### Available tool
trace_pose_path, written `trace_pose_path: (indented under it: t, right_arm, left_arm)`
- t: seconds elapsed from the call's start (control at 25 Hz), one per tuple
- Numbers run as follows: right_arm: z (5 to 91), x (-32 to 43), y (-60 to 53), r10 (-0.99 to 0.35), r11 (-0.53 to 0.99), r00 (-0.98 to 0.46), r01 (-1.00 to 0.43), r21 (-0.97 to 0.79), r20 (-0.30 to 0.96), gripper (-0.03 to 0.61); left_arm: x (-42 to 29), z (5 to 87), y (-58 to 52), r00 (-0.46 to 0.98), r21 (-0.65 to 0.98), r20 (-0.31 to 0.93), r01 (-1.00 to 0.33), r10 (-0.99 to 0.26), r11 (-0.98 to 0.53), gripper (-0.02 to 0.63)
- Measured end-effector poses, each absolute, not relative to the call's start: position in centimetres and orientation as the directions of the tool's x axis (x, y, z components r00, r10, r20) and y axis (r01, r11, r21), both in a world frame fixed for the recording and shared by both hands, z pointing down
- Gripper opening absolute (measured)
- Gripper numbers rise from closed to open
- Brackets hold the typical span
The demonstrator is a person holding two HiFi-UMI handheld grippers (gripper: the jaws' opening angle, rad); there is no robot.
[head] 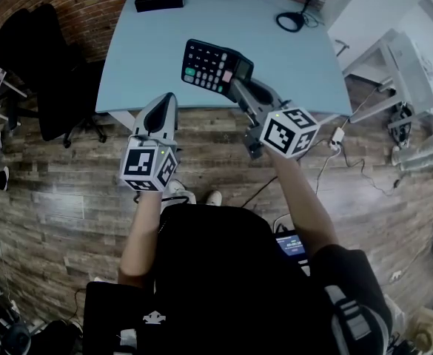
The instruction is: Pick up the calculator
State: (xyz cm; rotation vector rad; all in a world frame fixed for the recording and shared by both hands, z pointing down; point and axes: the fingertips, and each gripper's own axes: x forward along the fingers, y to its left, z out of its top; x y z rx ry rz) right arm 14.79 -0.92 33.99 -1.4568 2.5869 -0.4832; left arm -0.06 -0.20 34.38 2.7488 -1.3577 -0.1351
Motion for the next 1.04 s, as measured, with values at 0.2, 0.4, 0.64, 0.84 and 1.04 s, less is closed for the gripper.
trace_pose_path:
  t: [0.2,0.4,0.64,0.84,1.04]
  right_arm:
    - [34.0,14.5,-0.7,-0.851,0.481,-0.523,-0.808,-0.338,0.039,0.055]
    - [34.3,14.9,-0.1,-0.848,0.484,-0.528,-0.807,-0.339,0.043,0.055]
    - [34.1,14.2,-0.7,-0.846,0.486,-0.531,-0.805,-0.340,0.048,0.055]
    - [34.3,14.3,-0.9,-0.846,0.487,-0.531,-0.804,-0.341,0.046,0.055]
    - [34.4,15.1,0.1,-0.844,0.490,-0.535,-0.803,-0.340,0.046,0.055]
  left_arm:
    - [-0.4,34.3,-0.1,0.603,0.107,-0.047,-0.789,-0.796,-0.605,0.005]
    - [0.0,34.5,0.6,0.600,0.103,-0.042,-0.793,-0.799,-0.600,0.005]
    - [-0.9,34.8,0.1,0.595,0.111,-0.029,-0.797,-0.803,-0.594,0.005]
    - [-1.0,35.3,0.0,0.594,0.105,-0.019,-0.799,-0.804,-0.592,0.005]
    - [-0.3,35.5,1.1,0.595,0.102,-0.015,-0.799,-0.804,-0.593,0.005]
